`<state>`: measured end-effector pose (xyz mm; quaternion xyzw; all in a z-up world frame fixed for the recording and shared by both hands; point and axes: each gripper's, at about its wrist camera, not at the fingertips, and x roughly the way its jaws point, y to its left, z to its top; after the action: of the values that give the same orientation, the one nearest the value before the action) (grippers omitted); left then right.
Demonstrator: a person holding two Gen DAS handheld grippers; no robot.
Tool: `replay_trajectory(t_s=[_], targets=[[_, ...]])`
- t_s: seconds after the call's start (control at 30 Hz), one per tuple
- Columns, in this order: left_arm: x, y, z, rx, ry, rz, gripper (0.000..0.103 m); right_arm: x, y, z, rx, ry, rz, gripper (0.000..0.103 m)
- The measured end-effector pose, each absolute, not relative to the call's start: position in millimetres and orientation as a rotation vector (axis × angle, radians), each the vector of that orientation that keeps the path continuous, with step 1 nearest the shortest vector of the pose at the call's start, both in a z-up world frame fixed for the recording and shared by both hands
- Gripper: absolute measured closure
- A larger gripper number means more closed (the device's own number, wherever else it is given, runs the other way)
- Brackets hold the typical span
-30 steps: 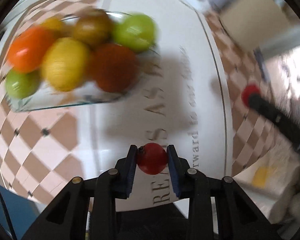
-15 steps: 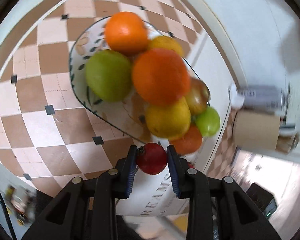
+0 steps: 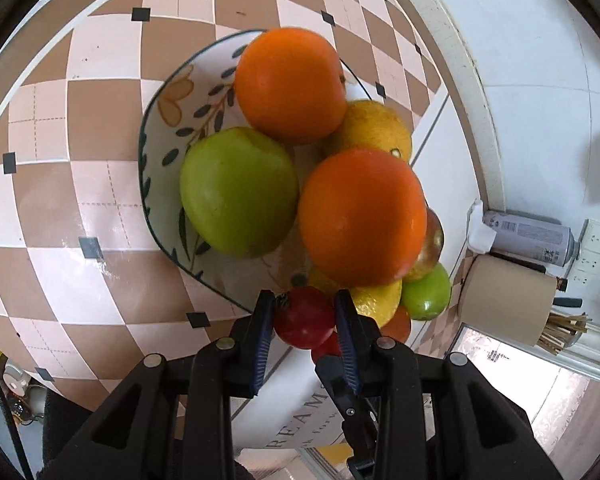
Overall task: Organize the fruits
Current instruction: 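Lower both tomatoes onto the plate edge and open both tools, then withdraw both tools back from the plate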
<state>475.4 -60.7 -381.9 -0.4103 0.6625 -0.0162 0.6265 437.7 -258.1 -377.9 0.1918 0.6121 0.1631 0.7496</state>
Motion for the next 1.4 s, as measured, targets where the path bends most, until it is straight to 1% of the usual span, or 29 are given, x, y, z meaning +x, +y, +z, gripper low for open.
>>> replay_trajectory(t_s=[0.17,0.3,0.37,0.43,0.5,0.53,0.6,0.63,0.67,0.7,0.73,0.8,0.83,0.87,0.9,0.93,1.1,1.4], targets=[[478.3,-53.8,-392.2,-0.968,1.584,-0.02,0.074,440.6,-255.3,-378.0,0.419,1.343,0.331,0.07],[476.9,-49.8,-396.3,-1.007,1.603,-0.016,0.073,442.1,-256.1,-379.1,0.439,1.356,0.319,0.069],[476.9,-50.3,-394.0,-1.001,1.611,-0.01,0.071,442.1,-258.2,-379.5,0.45,1.363,0.313,0.069],[475.4,-50.2,-389.8,-0.995,1.607,-0.015,0.059,441.7,-260.0,-379.2,0.455,1.368,0.305,0.068],[474.3,-51.2,-383.1,-0.965,1.599,-0.011,0.055,441.4,-261.8,-378.5,0.46,1.374,0.296,0.068],[473.7,-51.8,-379.4,-0.941,1.592,-0.006,0.054,441.6,-262.4,-377.4,0.461,1.375,0.293,0.067],[471.7,-53.2,-369.5,-0.862,1.586,-0.006,0.052,440.3,-263.5,-374.6,0.461,1.372,0.294,0.06],[469.3,-53.1,-363.8,-0.819,1.578,-0.005,0.047,439.6,-264.1,-372.4,0.459,1.368,0.292,0.055],[467.2,-52.5,-360.2,-0.787,1.569,-0.004,0.043,438.6,-265.0,-370.6,0.458,1.364,0.292,0.054],[464.9,-53.3,-354.2,-0.727,1.557,-0.001,0.036,438.0,-265.4,-368.4,0.459,1.36,0.296,0.054],[462.9,-54.2,-349.9,-0.67,1.55,0.01,0.034,437.6,-265.3,-367.0,0.454,1.36,0.297,0.054],[458.5,-55.1,-346.1,-0.587,1.536,0.023,0.033,436.7,-265.7,-366.1,0.447,1.36,0.296,0.054],[456.7,-56.1,-344.3,-0.541,1.529,0.033,0.03,436.0,-265.7,-366.0,0.445,1.361,0.296,0.054],[455.1,-57.6,-343.3,-0.492,1.525,0.043,0.026,435.6,-265.3,-366.1,0.443,1.362,0.296,0.054],[453.6,-58.9,-342.5,-0.447,1.519,0.052,0.015,434.9,-264.8,-366.0,0.439,1.364,0.294,0.054],[451.6,-59.4,-342.1,-0.403,1.51,0.061,0.01,434.6,-264.4,-365.7,0.437,1.364,0.293,0.054],[448.8,-67.0,-342.1,-0.231,1.483,0.09,0.01,429.6,-261.2,-354.8,0.381,1.346,0.285,0.054],[444.5,-80.1,-336.5,-0.043,1.423,0.123,0.01,423.2,-254.2,-341.6,0.277,1.319,0.289,0.054]])
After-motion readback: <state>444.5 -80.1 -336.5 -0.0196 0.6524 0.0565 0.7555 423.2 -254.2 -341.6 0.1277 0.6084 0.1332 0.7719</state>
